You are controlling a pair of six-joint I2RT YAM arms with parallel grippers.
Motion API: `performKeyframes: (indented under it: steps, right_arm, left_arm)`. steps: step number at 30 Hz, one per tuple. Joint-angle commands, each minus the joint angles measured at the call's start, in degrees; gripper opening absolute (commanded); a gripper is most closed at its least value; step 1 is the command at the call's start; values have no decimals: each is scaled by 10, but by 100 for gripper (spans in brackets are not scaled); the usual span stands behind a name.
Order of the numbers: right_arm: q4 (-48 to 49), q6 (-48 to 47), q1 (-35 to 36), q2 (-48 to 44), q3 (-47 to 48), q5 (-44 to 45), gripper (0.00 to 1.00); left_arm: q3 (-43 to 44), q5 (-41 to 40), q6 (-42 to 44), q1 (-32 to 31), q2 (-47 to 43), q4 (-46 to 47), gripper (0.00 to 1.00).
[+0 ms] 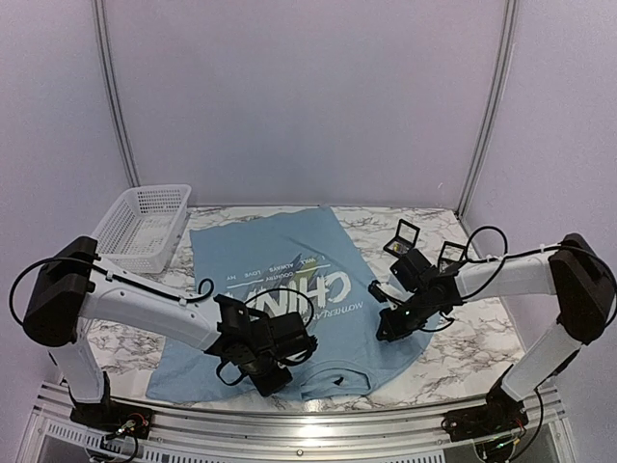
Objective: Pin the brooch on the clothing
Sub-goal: Smooth out the flattened clothing at the center of the board.
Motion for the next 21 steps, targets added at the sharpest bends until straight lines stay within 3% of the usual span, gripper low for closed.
performKeyframes:
  steps: [1,8,14,17,21]
  right_arm:
    - [-18,27,3,-27,-44,6,0]
    - [-81,62,45,-80,-55,-2,0]
    - [-160,54,64,-101,12,-8,0]
    - [-163,22,41,-86,106,12,0]
    - [-120,-51,14,27,255,43,0]
  left_arm:
    - [-42,67,-23,-21,-30,-61,26]
    - [-86,162,-75,-78,-17,-67,27]
    - [-86,148,-81,-83,-102,-74,47]
    - [-54,120,-70,-24,-156,-82,58]
    - [-24,87,-76,119,-201,-71,62]
